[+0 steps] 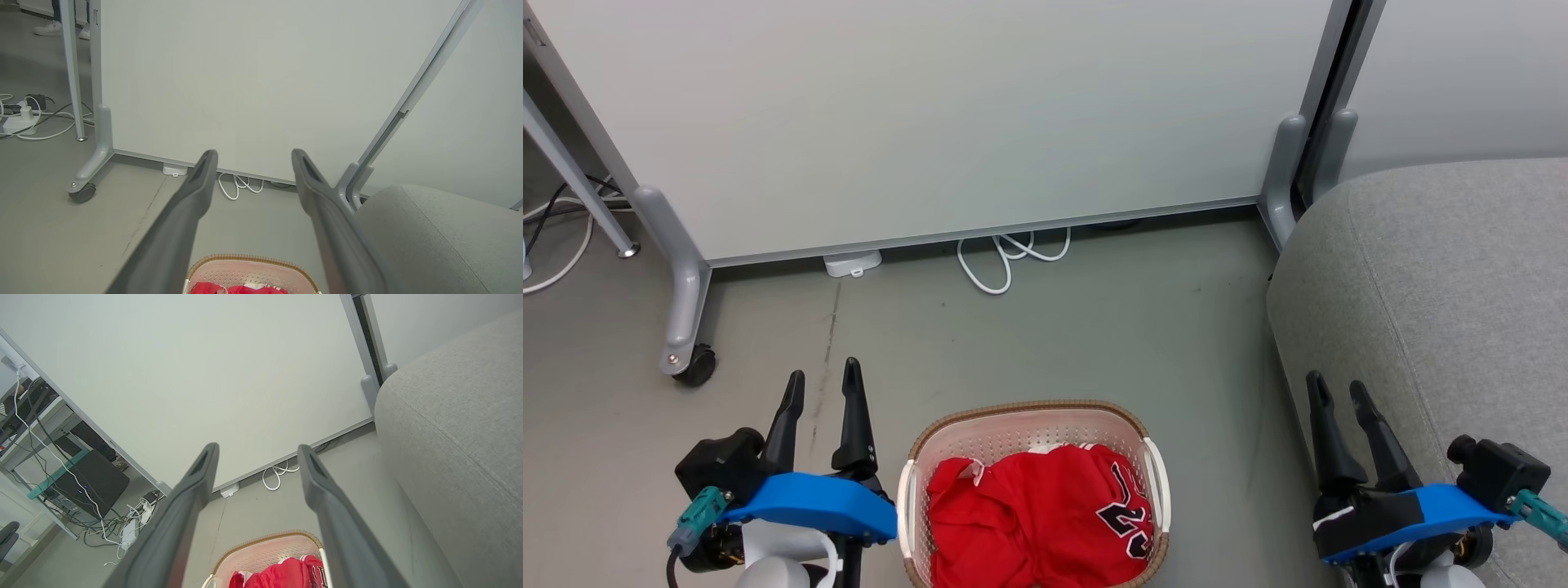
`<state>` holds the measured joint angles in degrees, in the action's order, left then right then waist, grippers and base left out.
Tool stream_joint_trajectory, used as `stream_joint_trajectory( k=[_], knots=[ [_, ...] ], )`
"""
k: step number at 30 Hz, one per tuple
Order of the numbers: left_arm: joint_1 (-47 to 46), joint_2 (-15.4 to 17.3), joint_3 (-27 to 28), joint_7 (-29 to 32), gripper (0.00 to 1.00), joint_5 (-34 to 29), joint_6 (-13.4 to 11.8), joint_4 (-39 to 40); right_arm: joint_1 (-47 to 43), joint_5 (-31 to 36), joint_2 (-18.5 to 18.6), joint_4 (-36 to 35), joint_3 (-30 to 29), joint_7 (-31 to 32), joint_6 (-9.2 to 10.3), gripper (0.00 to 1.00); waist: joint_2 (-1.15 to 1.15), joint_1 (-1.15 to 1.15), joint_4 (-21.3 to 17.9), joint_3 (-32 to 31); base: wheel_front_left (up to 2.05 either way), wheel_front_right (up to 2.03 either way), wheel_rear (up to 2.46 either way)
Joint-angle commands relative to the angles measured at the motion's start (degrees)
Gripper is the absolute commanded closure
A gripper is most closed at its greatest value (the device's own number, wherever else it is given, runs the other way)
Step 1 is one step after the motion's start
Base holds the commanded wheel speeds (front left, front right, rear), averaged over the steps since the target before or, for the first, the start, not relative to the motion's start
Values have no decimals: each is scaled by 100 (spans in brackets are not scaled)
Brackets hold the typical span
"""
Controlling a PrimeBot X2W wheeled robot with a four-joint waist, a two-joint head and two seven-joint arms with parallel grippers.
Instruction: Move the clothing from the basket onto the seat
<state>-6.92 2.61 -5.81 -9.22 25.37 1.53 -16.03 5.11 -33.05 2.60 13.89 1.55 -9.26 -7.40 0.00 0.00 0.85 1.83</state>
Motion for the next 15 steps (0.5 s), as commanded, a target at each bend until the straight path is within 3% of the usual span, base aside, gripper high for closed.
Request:
stream_joint_trajectory(
  k=[1, 15],
  knots=[
    [-127, 35, -19, -63, 0, -166, -14, 24, 117, 165, 34, -38, 20, -53, -11, 0, 0, 0, 1, 4, 0, 0, 0],
    [-158, 36, -173, -242, 0, -951, -37, -43, 122, 934, 37, -46, 50, -239, -12, 0, 0, 0, 16, 55, 0, 0, 0]
  ],
)
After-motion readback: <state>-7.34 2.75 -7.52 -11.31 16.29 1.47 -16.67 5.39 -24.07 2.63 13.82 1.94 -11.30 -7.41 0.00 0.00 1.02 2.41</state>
